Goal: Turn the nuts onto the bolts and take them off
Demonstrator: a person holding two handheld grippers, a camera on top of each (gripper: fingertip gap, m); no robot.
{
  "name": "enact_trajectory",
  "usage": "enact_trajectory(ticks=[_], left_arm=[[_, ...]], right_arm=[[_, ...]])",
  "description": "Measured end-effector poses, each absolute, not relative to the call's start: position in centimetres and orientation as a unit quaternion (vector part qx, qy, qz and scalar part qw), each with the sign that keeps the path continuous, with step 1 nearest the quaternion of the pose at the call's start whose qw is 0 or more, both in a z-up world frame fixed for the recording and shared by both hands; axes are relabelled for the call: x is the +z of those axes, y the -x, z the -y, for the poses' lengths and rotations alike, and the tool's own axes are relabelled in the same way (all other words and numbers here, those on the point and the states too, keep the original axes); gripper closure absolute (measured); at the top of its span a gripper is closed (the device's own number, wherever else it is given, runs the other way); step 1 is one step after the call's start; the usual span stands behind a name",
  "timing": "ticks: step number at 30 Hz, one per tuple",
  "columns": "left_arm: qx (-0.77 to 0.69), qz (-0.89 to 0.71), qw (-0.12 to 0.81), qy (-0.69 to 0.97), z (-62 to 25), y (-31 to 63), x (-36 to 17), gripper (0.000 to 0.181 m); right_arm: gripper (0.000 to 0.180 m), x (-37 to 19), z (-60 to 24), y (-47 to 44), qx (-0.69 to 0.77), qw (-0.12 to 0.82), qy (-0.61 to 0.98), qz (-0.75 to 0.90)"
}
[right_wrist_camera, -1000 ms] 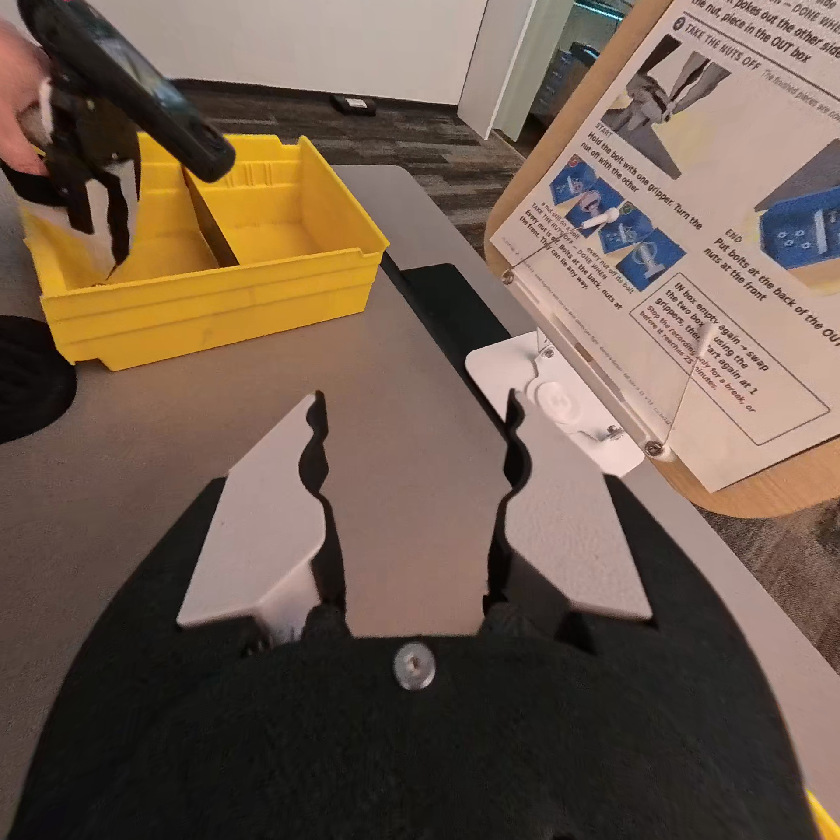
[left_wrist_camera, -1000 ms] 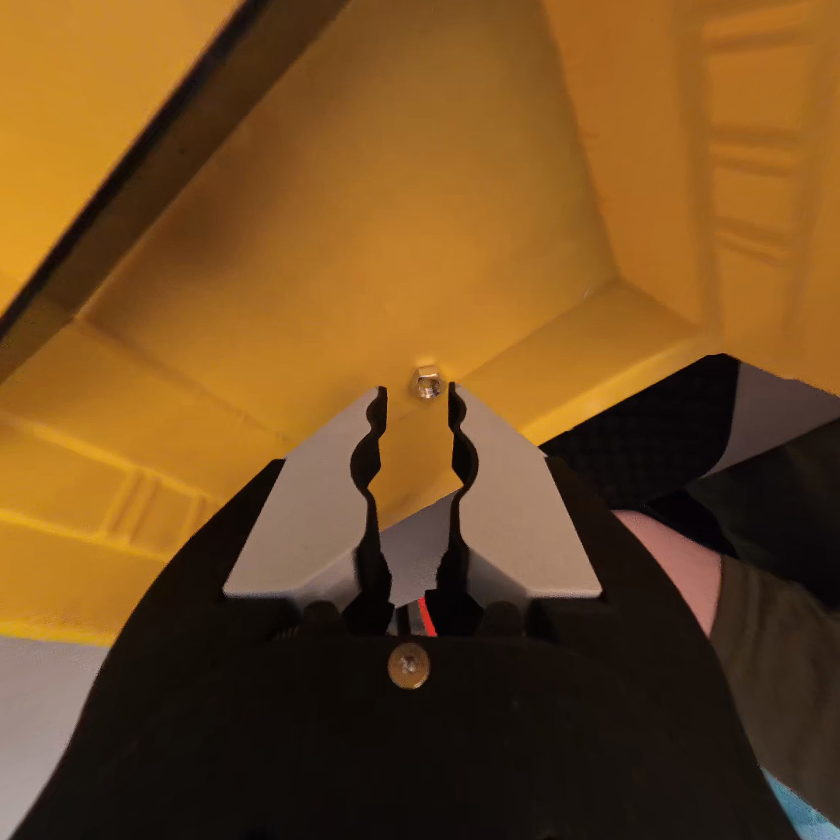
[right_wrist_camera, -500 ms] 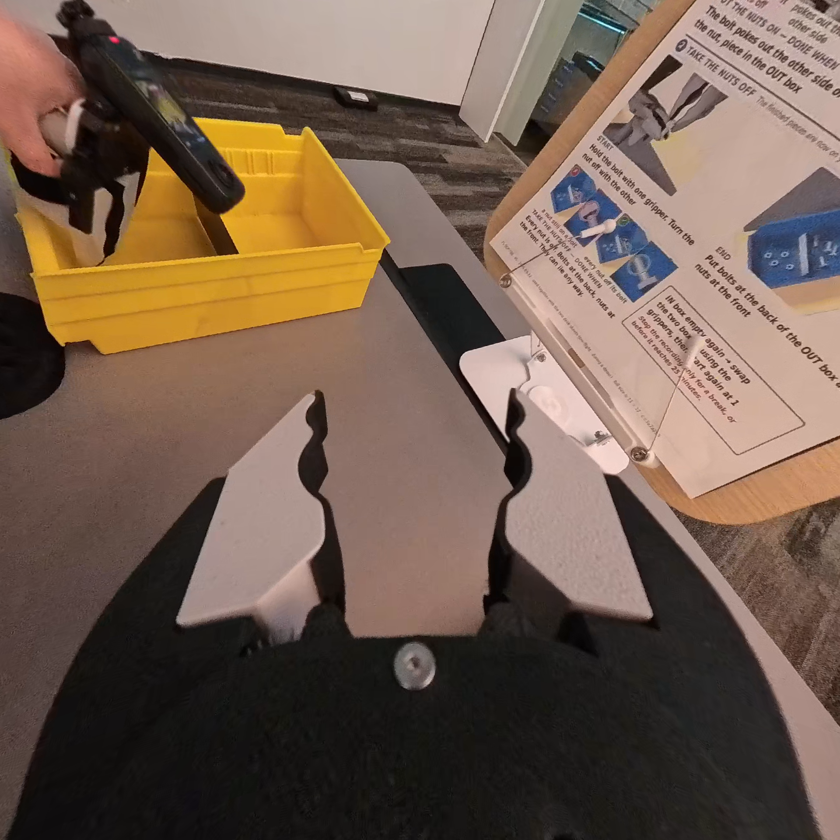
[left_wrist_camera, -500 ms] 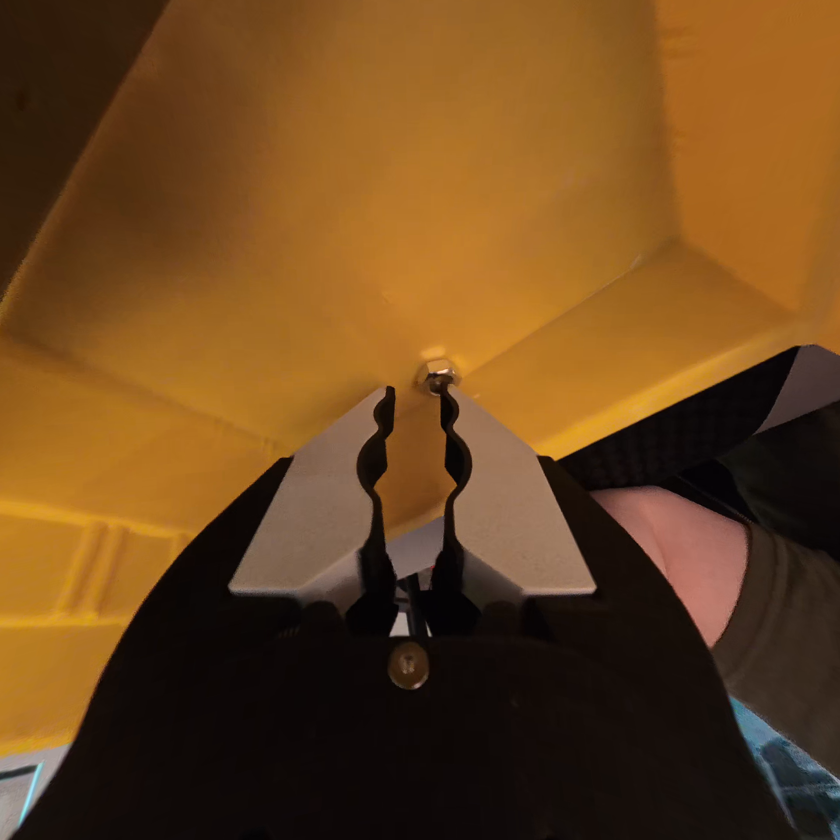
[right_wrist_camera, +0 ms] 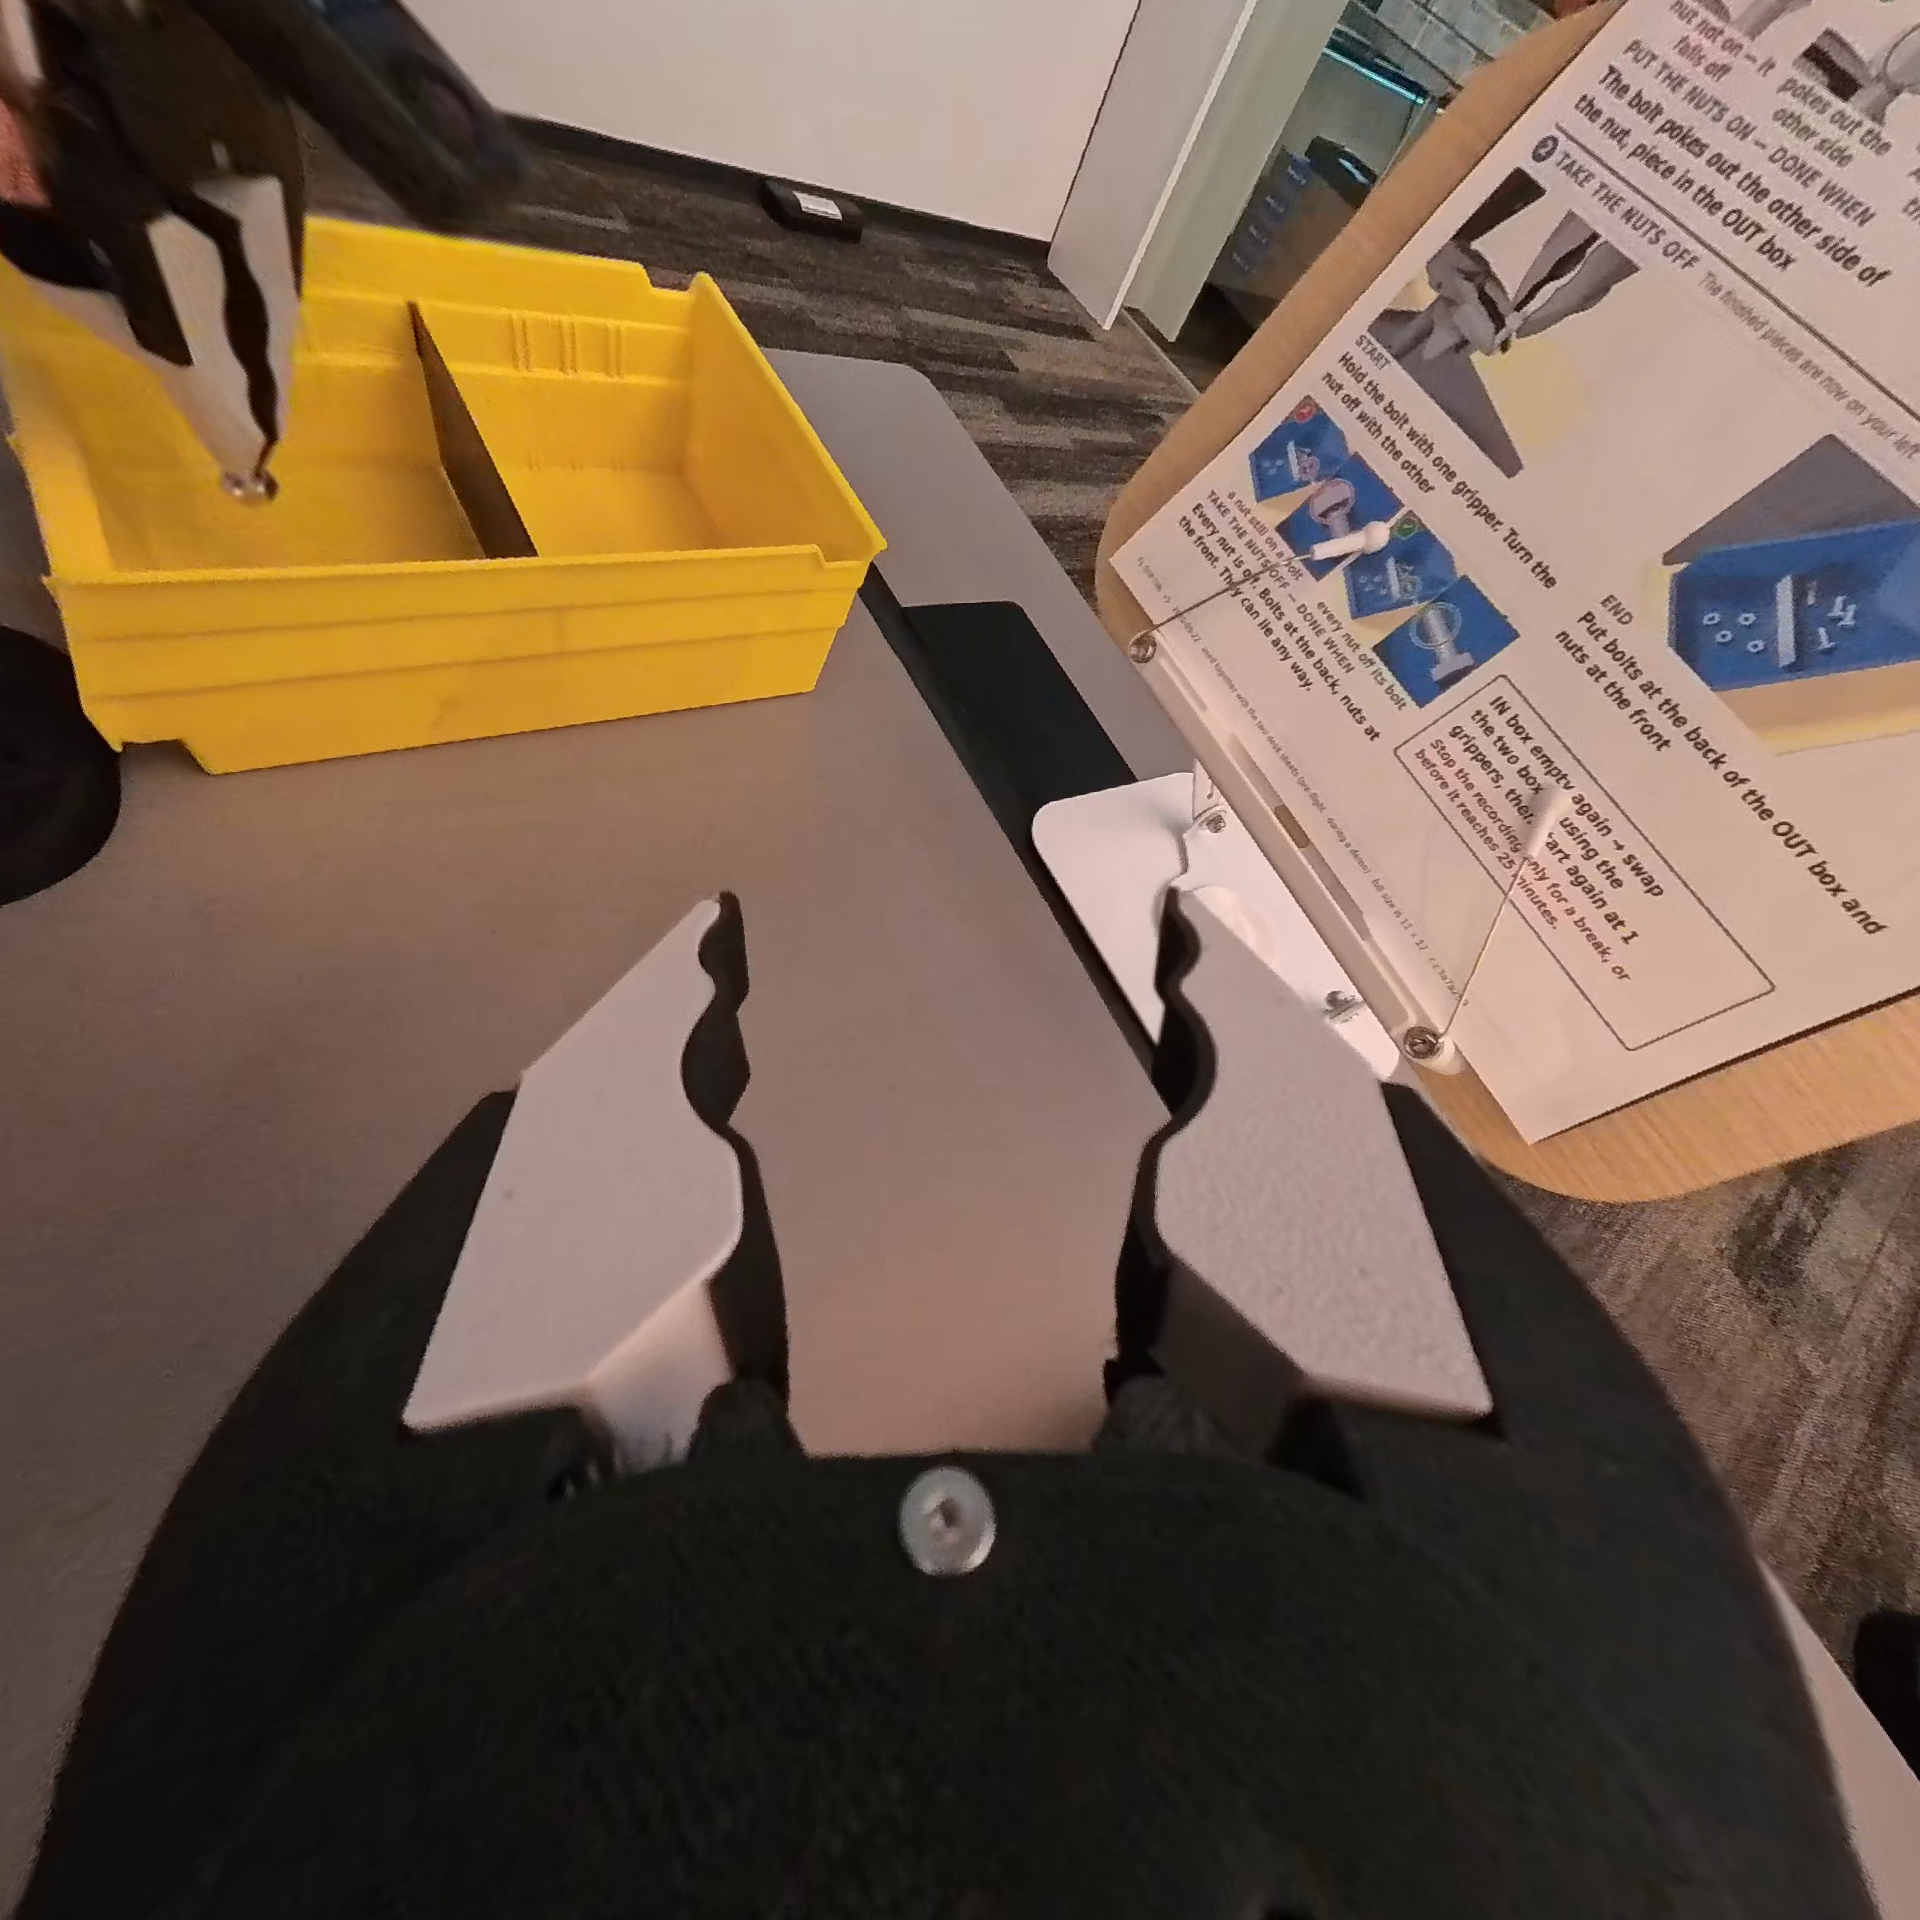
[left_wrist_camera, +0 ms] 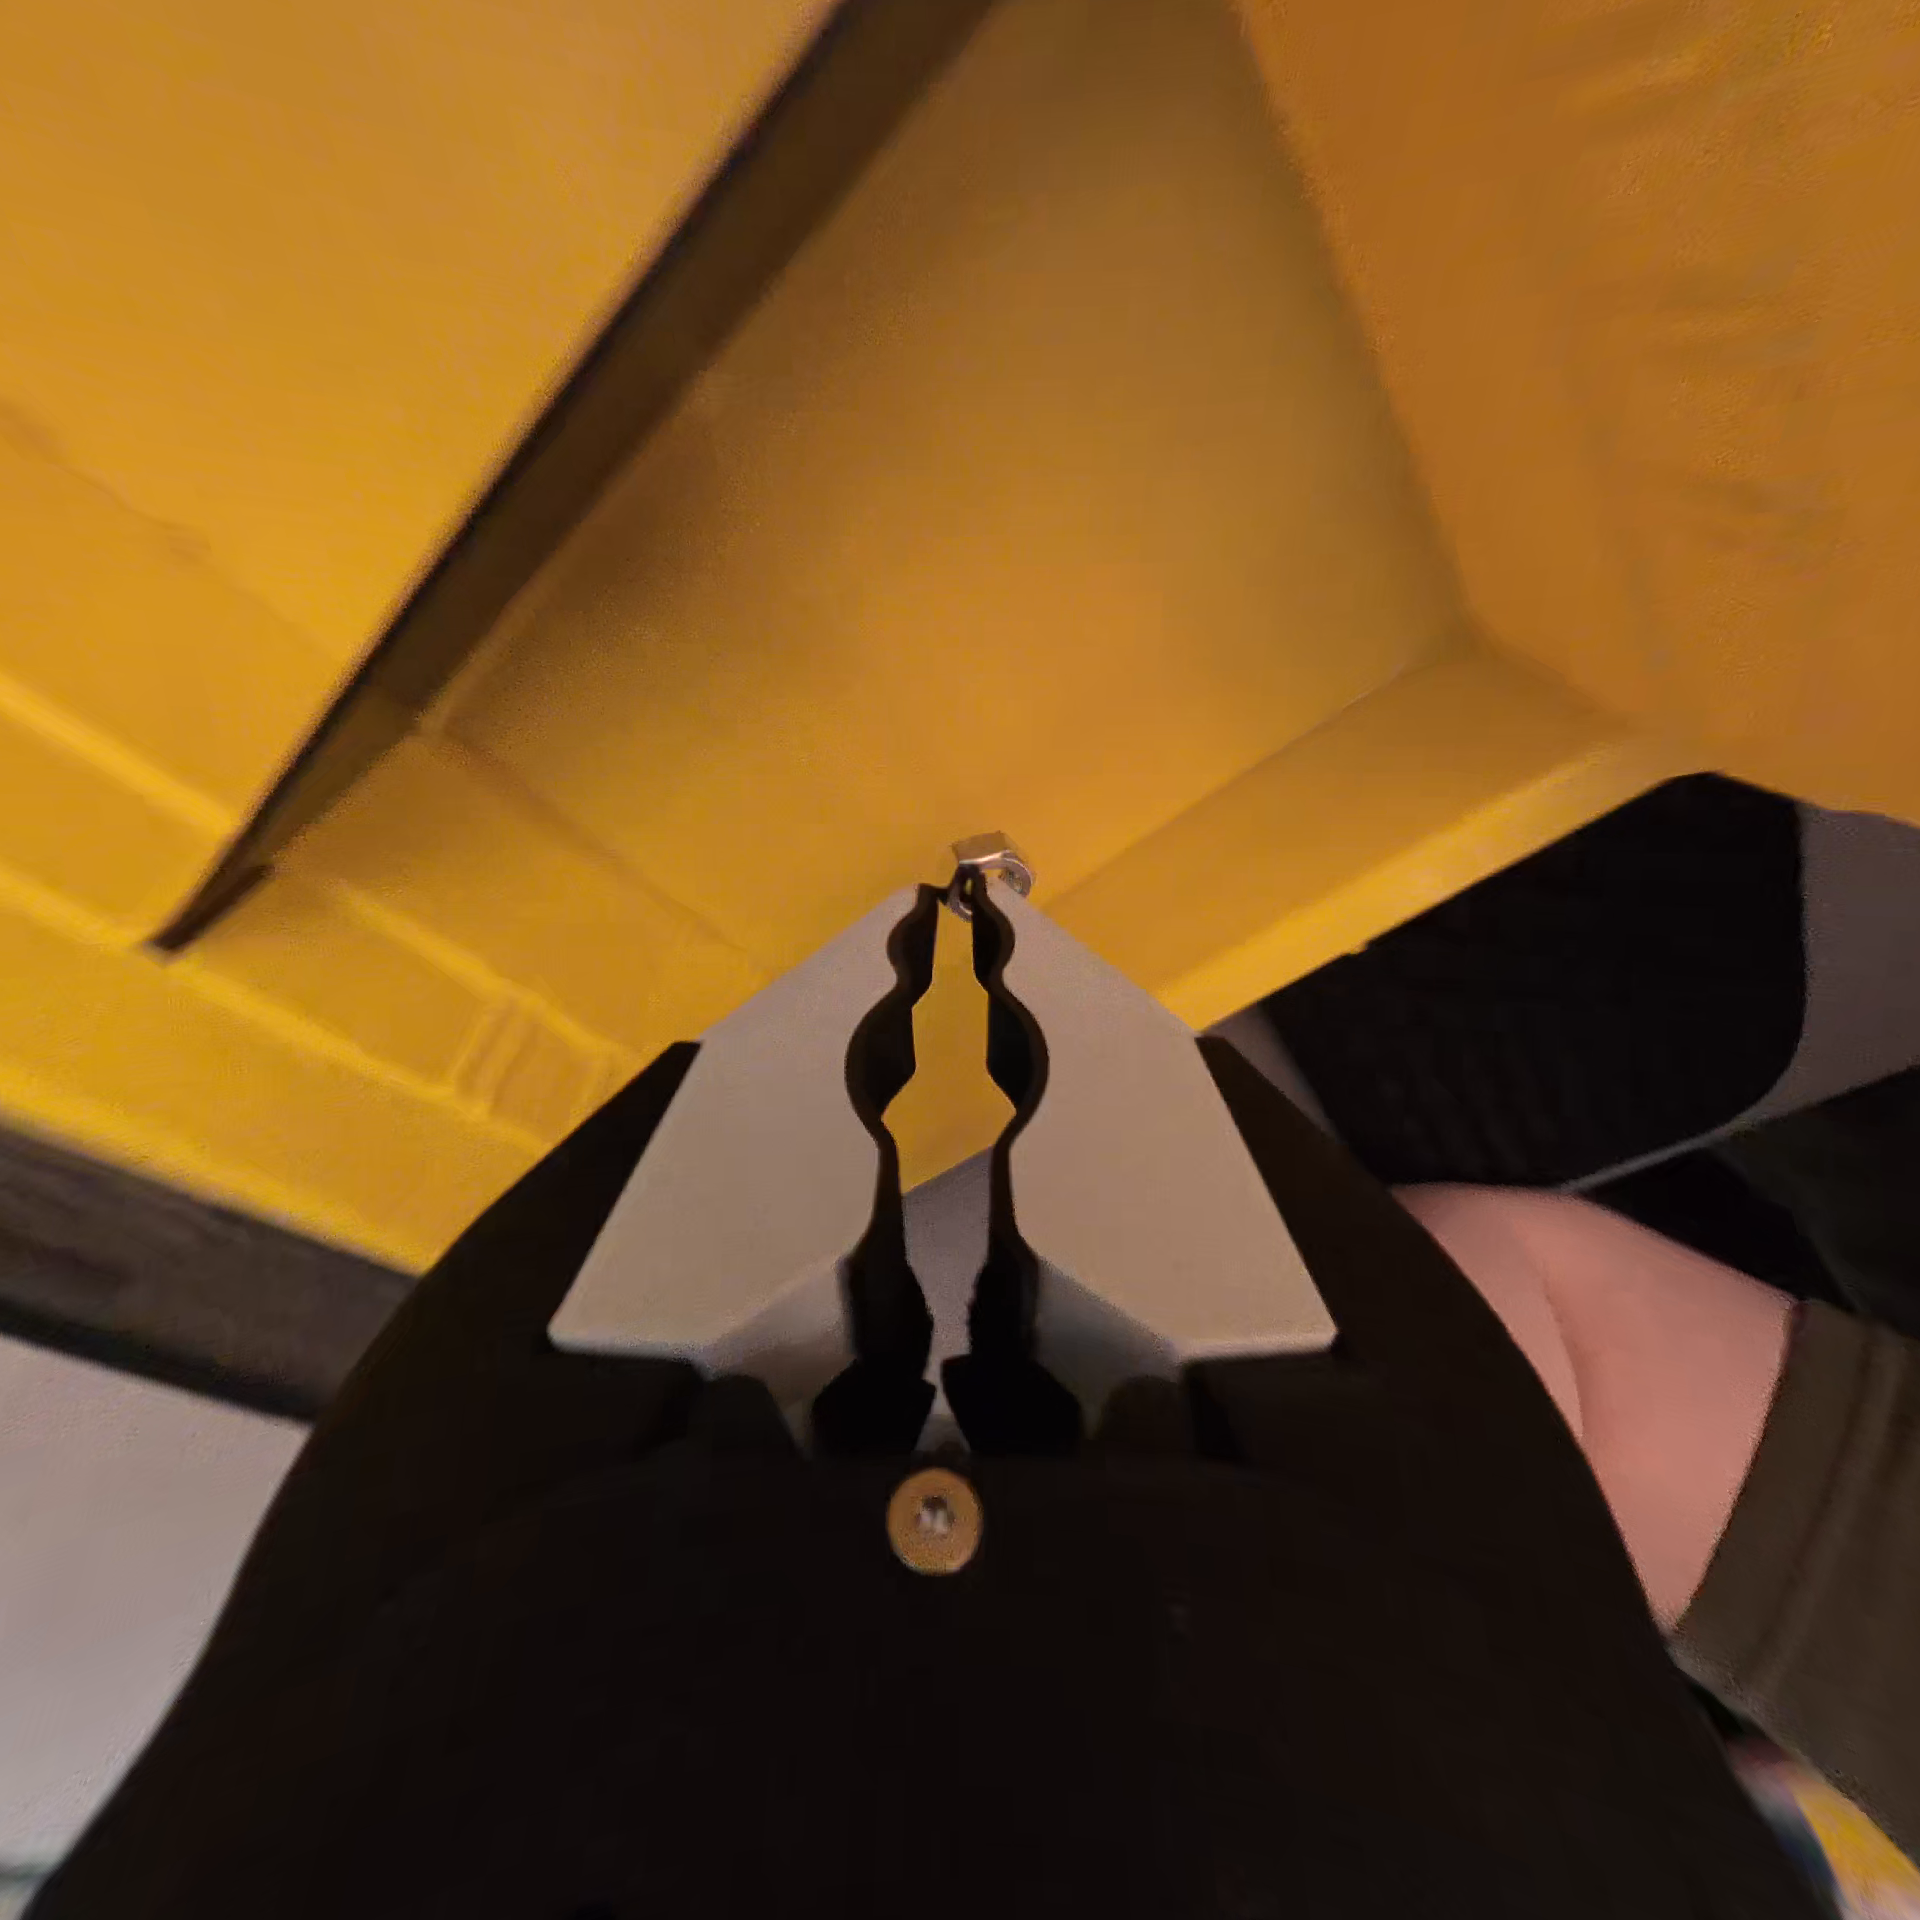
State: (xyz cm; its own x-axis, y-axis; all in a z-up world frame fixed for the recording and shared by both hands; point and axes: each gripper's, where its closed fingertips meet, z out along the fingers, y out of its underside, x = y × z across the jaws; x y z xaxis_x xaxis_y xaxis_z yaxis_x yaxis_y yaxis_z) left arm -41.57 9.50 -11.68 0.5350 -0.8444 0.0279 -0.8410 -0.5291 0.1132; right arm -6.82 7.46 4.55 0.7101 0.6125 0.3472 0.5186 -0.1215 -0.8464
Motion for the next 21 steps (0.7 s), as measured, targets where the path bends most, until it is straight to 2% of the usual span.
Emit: enact_trajectory(ticks=[5, 9, 12, 15, 21], left_arm=[[0.089, 0.575, -0.125, -0.804, -7.3, 33.2, -5.0, 0.176], [0.204, 0.700, -0.116, -0.675, 0.0, 22.8, -5.2, 0.176], [0.274, 0.708, -0.098, -0.643, 3.5, 16.0, -7.8, 0.176], [0.295, 0.707, -0.063, -0.639, 5.3, 13.8, -11.0, 0.176], [0.240, 0.734, -0.069, -0.631, 5.0, 13.8, -13.8, 0.176]], right_arm=[[0.101, 4.6, -7.5, 6.7, 0.038, 0.545, 0.748, 0.377], [0.101, 5.2, -7.4, 6.2, 0.011, 0.553, 0.739, 0.384], [0.101, 5.6, -7.3, 5.9, 0.000, 0.559, 0.734, 0.385], [0.100, 5.6, -7.4, 5.6, 0.003, 0.560, 0.736, 0.380], [0.100, 4.3, -8.0, 5.4, -0.009, 0.543, 0.747, 0.383]])
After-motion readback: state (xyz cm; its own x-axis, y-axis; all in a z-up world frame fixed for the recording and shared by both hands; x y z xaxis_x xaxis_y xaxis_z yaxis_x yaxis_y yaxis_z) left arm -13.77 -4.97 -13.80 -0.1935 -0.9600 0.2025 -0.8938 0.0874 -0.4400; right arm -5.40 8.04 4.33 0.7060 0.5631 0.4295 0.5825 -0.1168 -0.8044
